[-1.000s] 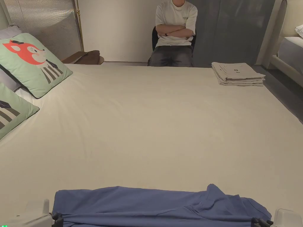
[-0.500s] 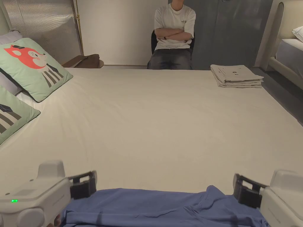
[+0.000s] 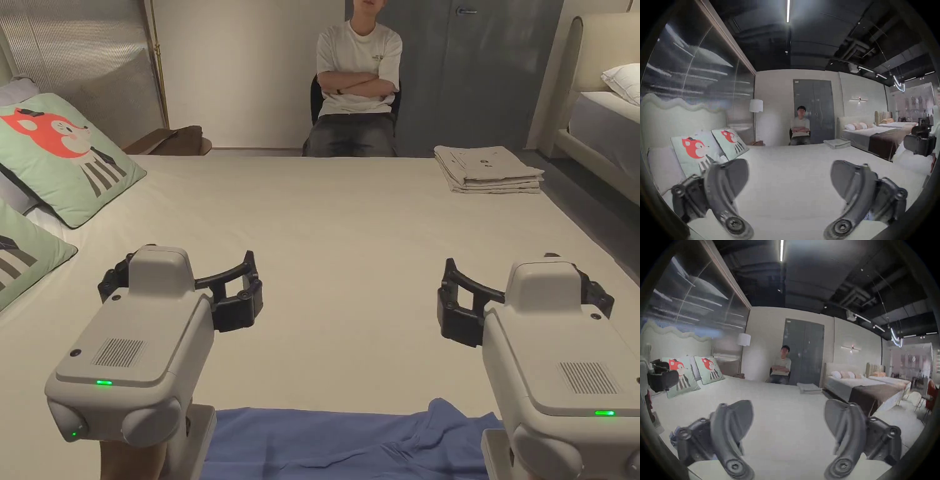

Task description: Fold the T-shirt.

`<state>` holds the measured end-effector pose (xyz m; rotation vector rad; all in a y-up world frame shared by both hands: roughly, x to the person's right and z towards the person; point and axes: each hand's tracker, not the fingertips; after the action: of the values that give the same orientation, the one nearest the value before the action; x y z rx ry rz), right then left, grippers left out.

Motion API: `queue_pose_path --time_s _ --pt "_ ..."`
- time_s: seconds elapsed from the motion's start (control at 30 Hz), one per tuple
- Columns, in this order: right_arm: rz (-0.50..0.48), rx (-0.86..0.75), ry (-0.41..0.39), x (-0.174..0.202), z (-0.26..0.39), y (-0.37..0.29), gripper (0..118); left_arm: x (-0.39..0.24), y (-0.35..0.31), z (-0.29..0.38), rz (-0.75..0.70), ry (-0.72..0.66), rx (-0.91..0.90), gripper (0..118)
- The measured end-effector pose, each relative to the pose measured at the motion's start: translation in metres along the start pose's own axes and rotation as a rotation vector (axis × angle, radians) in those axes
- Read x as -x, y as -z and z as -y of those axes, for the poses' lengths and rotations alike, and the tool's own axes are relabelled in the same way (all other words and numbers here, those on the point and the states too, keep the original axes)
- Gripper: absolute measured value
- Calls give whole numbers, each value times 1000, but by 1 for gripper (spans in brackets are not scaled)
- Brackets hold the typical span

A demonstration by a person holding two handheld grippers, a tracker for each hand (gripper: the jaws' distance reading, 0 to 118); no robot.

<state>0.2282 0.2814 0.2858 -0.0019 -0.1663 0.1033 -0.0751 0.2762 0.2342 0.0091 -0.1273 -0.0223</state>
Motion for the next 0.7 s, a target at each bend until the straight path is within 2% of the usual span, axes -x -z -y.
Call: queue_pose_path --time_s 0.03,0.13,0.17,0.4,0.5,0.7 --pt "-3 -7 -3 1 -1 0 79 -2 -1 0 5 10 -9 92" --pt "4 -19 -18 5 0 1 19 -7 -3 1 1 48 -18 13" --pt "2 -19 -19 5 0 2 2 -7 1 2 4 63 -4 0" --pt "-9 -15 -9 5 5 6 0 4 9 6 22 16 30 0" --pt "-13 -9 -7 5 6 9 0 16 19 11 37 -8 101 0" --pt "-25 5 -17 10 9 14 0 81 36 30 263 -378 389 0"
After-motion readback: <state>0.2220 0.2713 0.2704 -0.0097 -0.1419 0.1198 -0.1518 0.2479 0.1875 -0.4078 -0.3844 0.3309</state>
